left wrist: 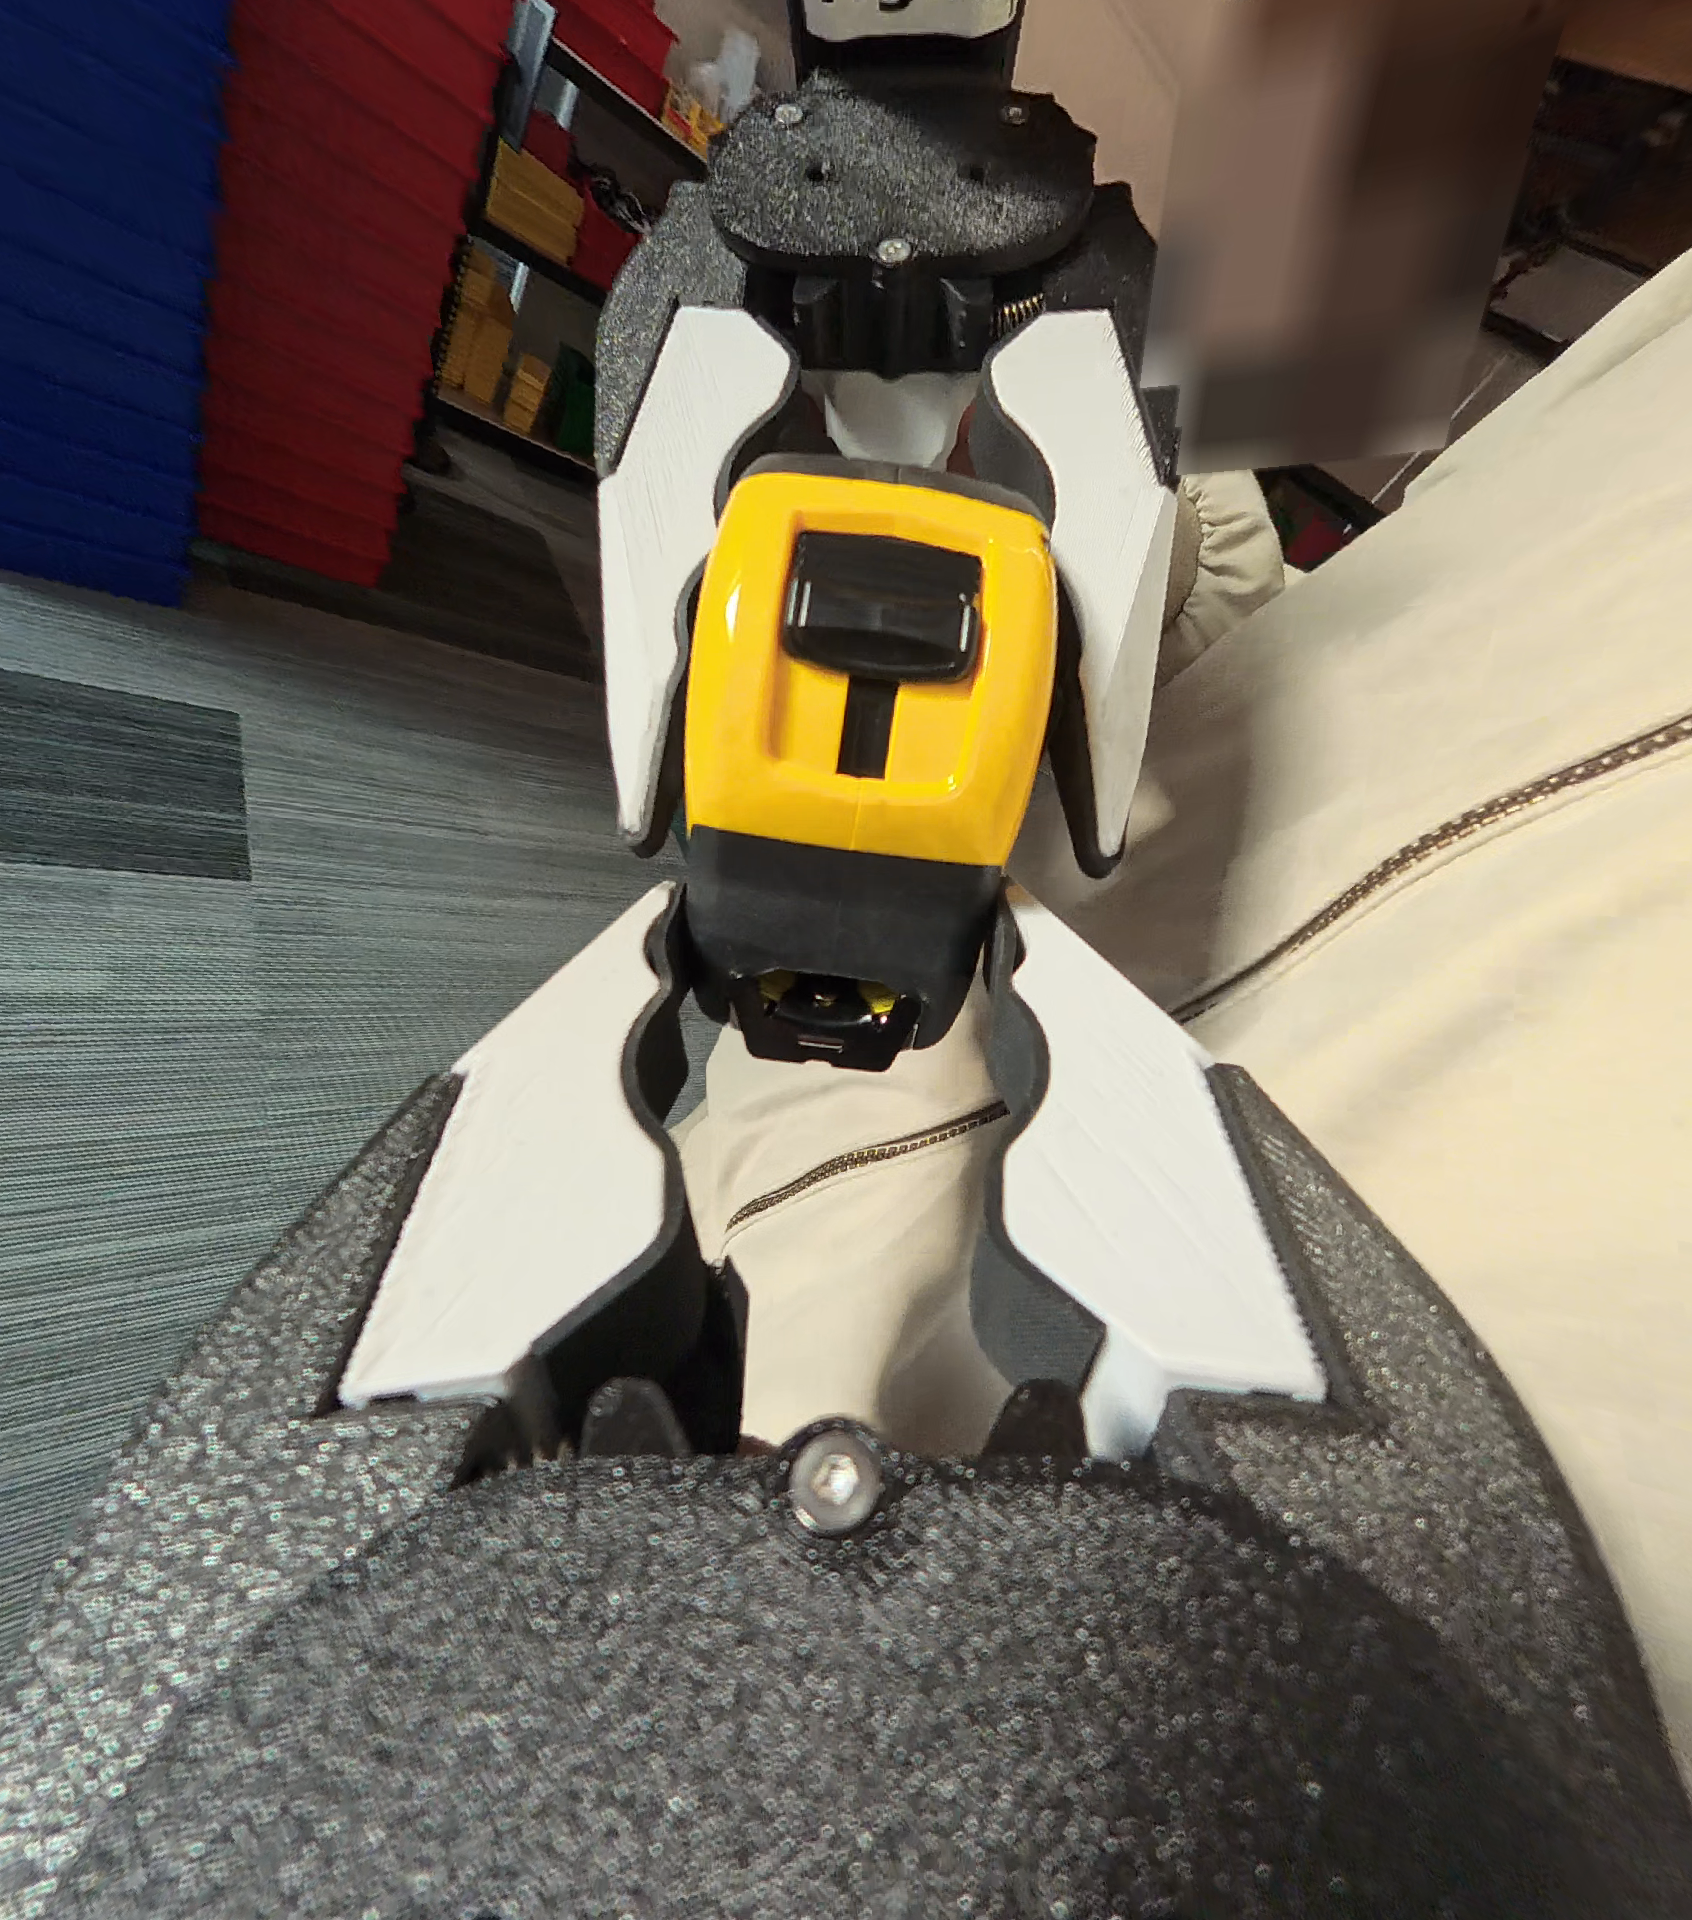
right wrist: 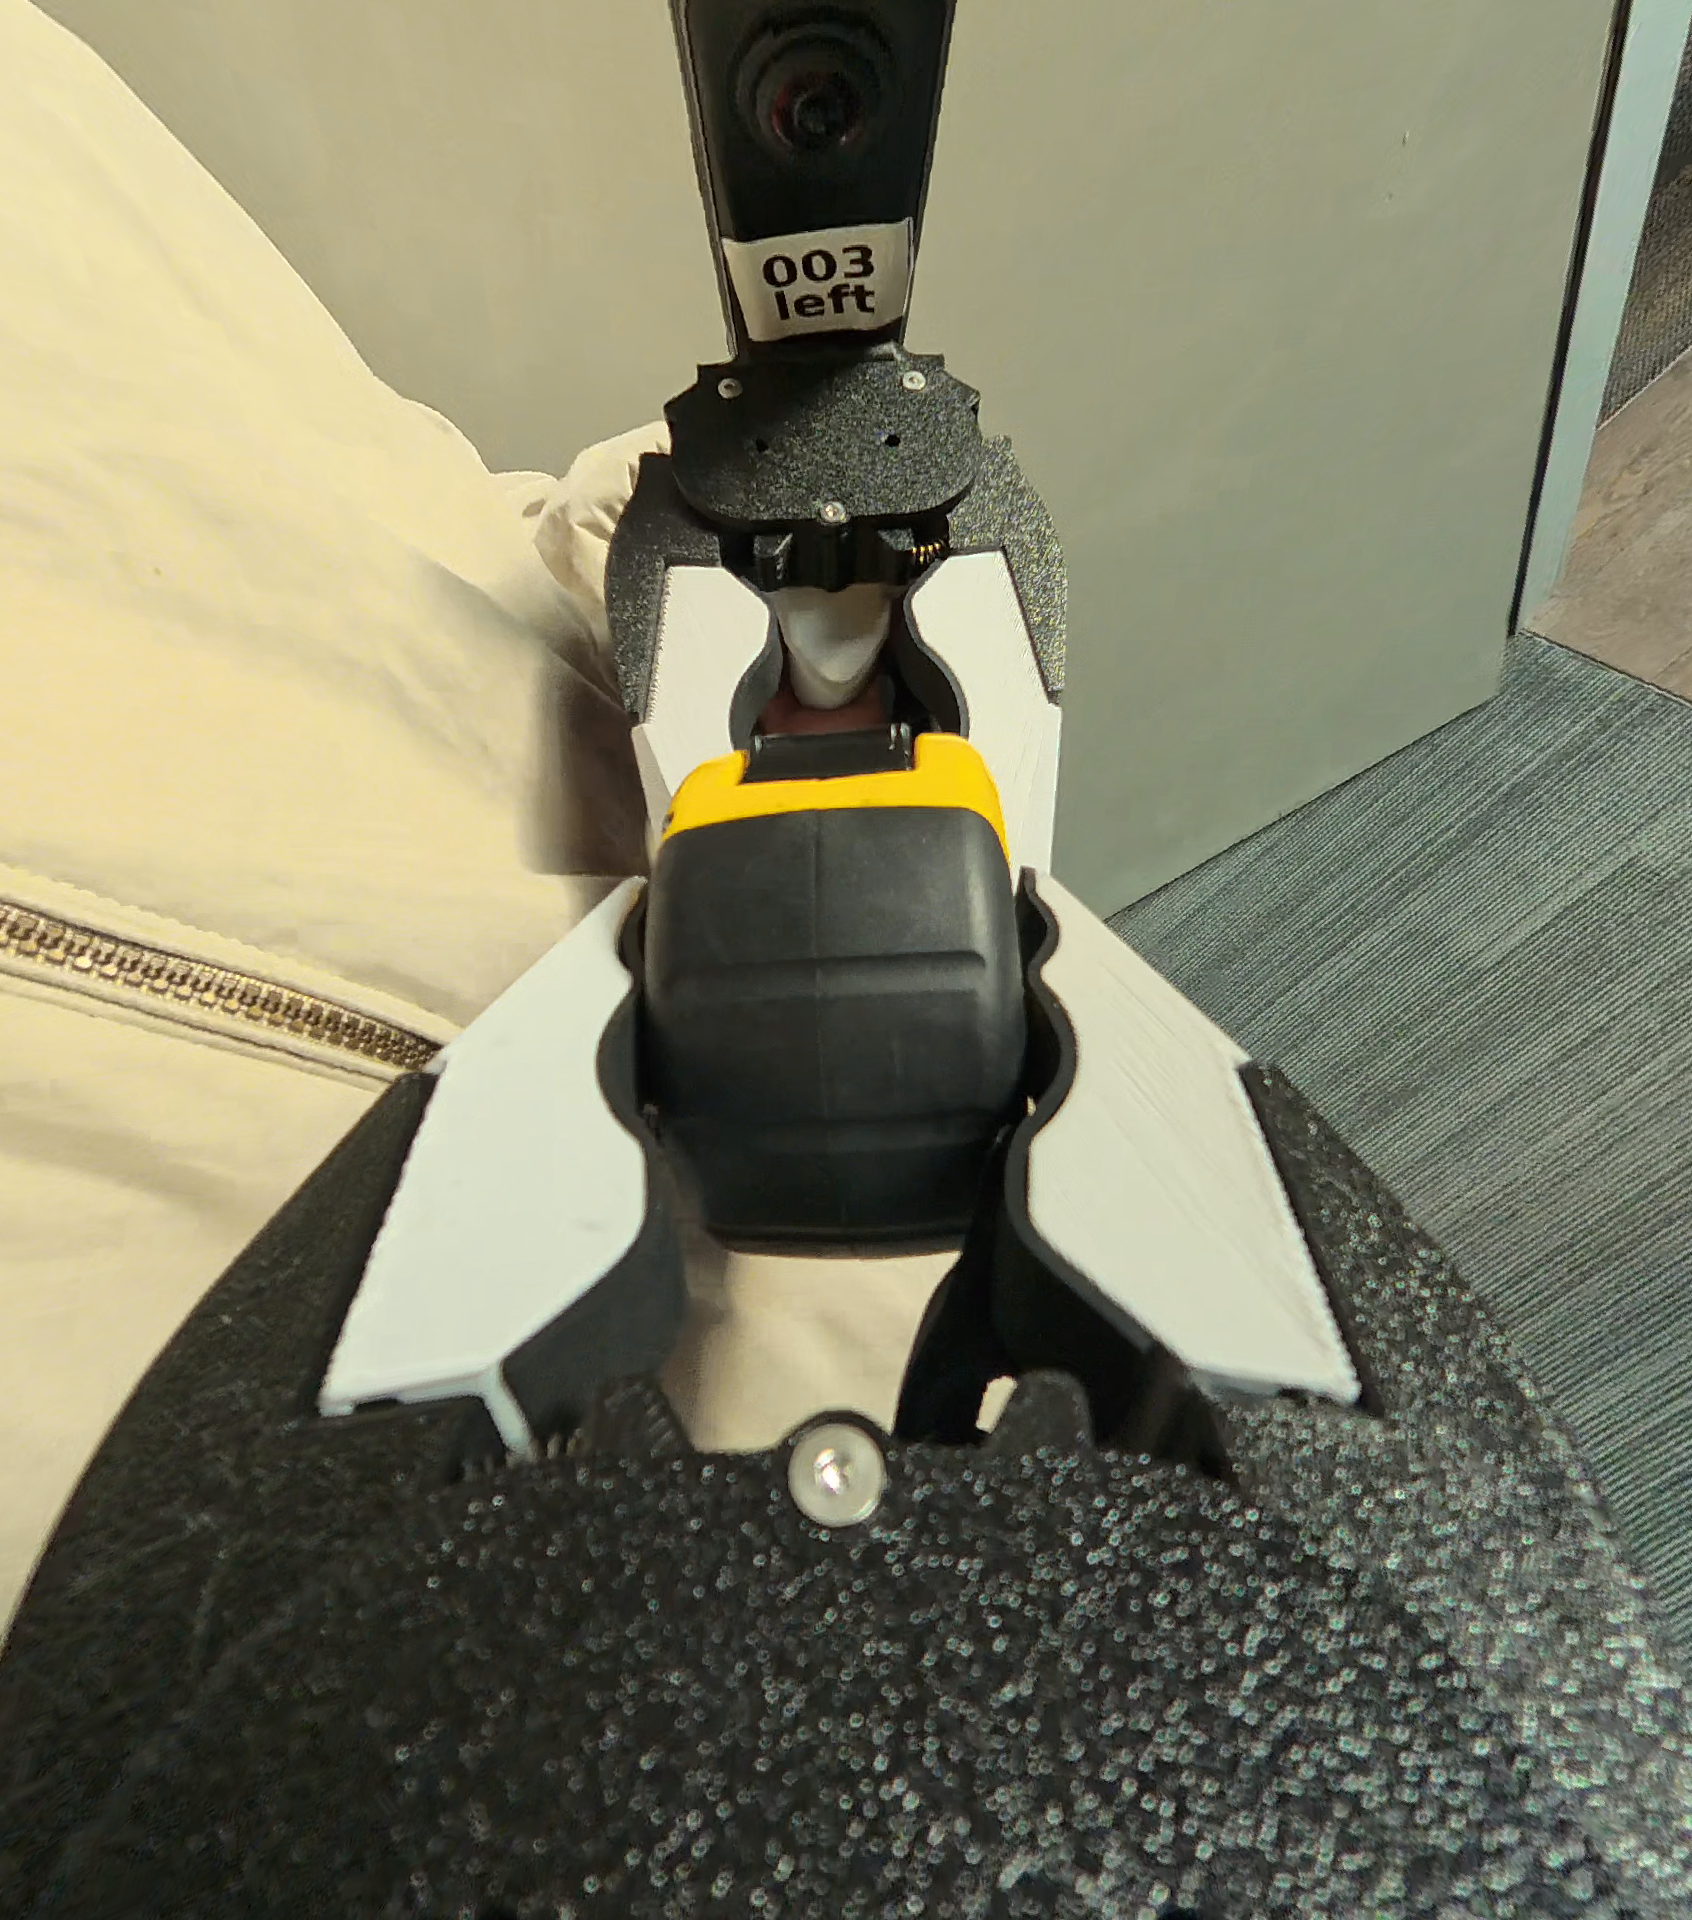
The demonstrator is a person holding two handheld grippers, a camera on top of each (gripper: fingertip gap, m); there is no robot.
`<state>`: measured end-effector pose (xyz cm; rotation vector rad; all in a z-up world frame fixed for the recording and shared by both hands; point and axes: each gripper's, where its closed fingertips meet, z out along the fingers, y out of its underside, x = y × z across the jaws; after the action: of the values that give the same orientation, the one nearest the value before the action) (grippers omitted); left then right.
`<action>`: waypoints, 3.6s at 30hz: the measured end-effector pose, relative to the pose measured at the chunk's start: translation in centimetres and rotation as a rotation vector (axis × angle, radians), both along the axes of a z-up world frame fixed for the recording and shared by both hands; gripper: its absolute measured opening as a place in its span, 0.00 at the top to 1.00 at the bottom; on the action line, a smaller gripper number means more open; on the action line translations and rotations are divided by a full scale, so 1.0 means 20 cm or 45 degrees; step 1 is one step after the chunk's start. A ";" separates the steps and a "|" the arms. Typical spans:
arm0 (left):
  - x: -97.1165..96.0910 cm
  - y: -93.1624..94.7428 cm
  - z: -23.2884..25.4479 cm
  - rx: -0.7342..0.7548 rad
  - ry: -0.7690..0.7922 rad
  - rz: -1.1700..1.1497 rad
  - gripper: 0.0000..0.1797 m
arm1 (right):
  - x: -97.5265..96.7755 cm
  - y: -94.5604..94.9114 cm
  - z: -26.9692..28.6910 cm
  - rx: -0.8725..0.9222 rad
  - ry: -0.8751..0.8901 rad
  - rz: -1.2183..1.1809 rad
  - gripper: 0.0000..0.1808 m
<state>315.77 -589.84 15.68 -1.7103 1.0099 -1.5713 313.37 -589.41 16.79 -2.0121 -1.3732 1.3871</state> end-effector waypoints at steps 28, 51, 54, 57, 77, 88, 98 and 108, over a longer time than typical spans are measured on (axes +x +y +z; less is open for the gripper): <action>-1.70 4.19 0.03 -0.082 0.060 0.622 0.69 | -1.72 4.15 0.03 -0.032 0.128 0.608 0.63; -2.52 6.84 -0.02 -0.043 0.100 0.037 0.69 | -2.52 6.85 -0.03 -0.056 0.092 0.067 0.63; -2.53 7.25 -0.05 -0.058 0.136 0.013 0.69 | -2.51 7.26 -0.06 -0.064 0.106 0.065 0.63; -2.53 7.64 -0.01 -0.098 0.147 0.001 0.69 | -2.51 7.65 -0.01 -0.106 0.127 0.048 0.63; -2.93 10.39 -0.03 -0.011 0.089 0.036 0.69 | -2.90 10.38 -0.04 -0.032 0.059 0.086 0.63; -3.50 12.08 0.12 0.026 0.081 0.127 0.69 | -3.48 12.04 0.10 -0.015 0.090 0.164 0.63; -4.13 13.73 0.02 -0.039 0.166 0.302 0.69 | -4.08 13.70 0.01 -0.085 0.214 0.333 0.63; -4.89 15.23 0.07 -0.108 0.179 0.562 0.69 | -4.85 15.16 0.07 -0.151 0.205 0.604 0.63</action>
<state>217.91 -285.25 17.03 -1.9614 0.5783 -1.2356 216.35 -286.27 18.10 -1.6551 -1.8046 1.8202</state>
